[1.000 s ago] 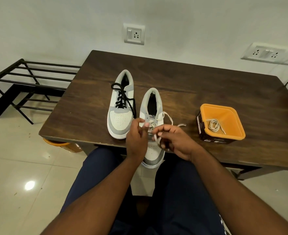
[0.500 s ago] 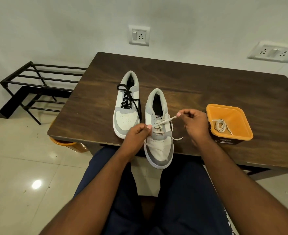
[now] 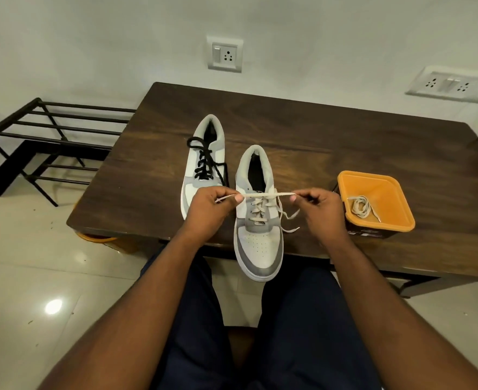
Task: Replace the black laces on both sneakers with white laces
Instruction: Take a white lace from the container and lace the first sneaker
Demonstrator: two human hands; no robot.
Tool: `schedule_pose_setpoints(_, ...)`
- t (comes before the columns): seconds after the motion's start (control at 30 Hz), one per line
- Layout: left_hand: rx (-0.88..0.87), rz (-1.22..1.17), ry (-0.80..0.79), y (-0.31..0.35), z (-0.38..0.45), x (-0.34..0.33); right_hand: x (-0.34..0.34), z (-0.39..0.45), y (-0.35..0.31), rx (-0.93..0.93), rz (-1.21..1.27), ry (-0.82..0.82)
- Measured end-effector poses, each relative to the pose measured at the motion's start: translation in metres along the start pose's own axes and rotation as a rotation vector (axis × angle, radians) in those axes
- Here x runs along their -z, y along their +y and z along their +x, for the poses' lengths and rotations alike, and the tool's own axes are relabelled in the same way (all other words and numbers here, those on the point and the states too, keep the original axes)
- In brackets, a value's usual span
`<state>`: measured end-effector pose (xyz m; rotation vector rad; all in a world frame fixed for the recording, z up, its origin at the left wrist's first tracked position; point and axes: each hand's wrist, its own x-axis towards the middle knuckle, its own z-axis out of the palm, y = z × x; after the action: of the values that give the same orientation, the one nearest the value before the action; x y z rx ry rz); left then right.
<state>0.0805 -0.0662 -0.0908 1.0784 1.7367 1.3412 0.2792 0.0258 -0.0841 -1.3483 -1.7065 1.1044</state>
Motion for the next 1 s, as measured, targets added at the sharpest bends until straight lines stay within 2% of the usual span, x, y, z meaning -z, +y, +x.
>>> schedule_pose_setpoints(0.07, 0.009, 0.034, 0.004, 0.003, 0.0, -0.003, 0.001, 0.0, 0.0, 0.016, -0.194, -0.077)
schedule_pose_setpoints(0.17, 0.028, 0.048, -0.115, 0.01, 0.0, -0.015, -0.01, -0.002, -0.004, 0.205, -0.336, -0.247)
schedule_pose_setpoints(0.2, 0.025, 0.031, -0.162, 0.013, 0.0, -0.019, -0.016, -0.003, -0.005, 0.253, -0.308, -0.292)
schedule_pose_setpoints(0.27, -0.007, 0.02, -0.194, 0.016, 0.0, -0.022, -0.023, -0.005, -0.009, 0.217, -0.149, -0.326)
schedule_pose_setpoints(0.33, -0.017, 0.009, -0.154, 0.015, 0.002, -0.018, -0.024, -0.004, -0.011, 0.161, 0.006, -0.264)
schedule_pose_setpoints(0.43, 0.039, -0.077, -0.091, 0.011, 0.004, -0.011, -0.021, -0.002, -0.005, 0.165, -0.012, -0.159)
schedule_pose_setpoints(0.5, 0.058, -0.177, -0.101, 0.008, 0.004, -0.011, -0.02, -0.002, -0.001, 0.157, -0.046, -0.146)
schedule_pose_setpoints(0.57, 0.061, -0.237, -0.144, 0.007, 0.005, -0.015, -0.021, -0.004, -0.003, 0.155, -0.048, -0.203)
schedule_pose_setpoints(0.7, 0.03, -0.226, -0.235, 0.012, 0.009, -0.019, -0.025, -0.003, -0.017, 0.106, 0.161, -0.436)
schedule_pose_setpoints(0.77, 0.027, -0.214, -0.219, 0.016, 0.01, -0.019, -0.027, -0.002, -0.021, 0.13, 0.226, -0.392)
schedule_pose_setpoints(0.83, 0.009, -0.146, -0.118, 0.013, 0.016, -0.019, -0.029, 0.002, -0.021, 0.091, 0.241, -0.244)
schedule_pose_setpoints(0.9, -0.062, 0.03, 0.001, 0.003, 0.025, -0.02, -0.03, 0.006, -0.02, 0.049, 0.176, -0.12)
schedule_pose_setpoints(0.97, -0.112, 0.196, 0.01, -0.004, 0.032, -0.02, -0.033, 0.01, -0.018, 0.052, 0.071, -0.069)
schedule_pose_setpoints(1.0, -0.103, 0.205, 0.004, -0.008, 0.033, -0.02, -0.035, 0.012, -0.018, 0.081, -0.006, -0.062)
